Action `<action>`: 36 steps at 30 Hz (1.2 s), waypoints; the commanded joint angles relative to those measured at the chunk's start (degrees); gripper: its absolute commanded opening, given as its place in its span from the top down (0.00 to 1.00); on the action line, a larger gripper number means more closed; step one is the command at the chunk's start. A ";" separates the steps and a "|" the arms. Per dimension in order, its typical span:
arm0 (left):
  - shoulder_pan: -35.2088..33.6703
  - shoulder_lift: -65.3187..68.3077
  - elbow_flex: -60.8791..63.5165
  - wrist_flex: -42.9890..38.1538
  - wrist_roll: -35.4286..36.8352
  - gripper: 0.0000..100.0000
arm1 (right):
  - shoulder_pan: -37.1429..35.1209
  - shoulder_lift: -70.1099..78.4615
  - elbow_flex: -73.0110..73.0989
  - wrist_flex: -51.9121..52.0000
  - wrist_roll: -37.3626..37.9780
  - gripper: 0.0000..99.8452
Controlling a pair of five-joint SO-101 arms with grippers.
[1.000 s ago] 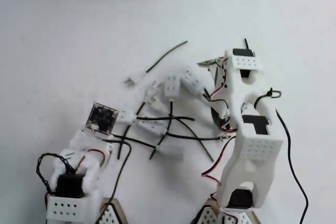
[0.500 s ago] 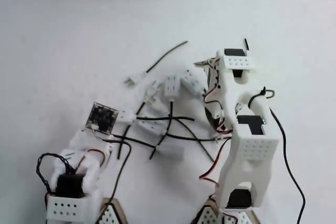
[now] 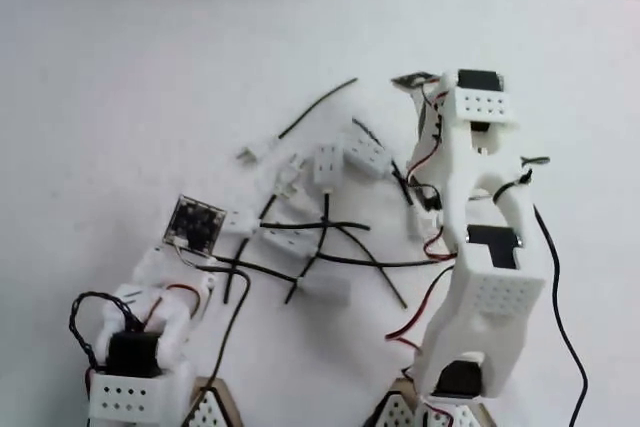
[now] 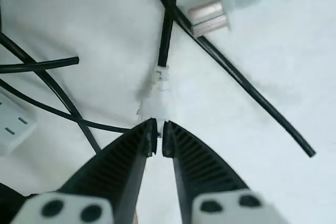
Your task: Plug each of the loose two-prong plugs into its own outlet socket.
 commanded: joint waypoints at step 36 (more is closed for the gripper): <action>0.57 -0.84 -0.26 -1.32 0.35 0.98 | -1.45 3.21 3.52 -1.01 -3.34 0.88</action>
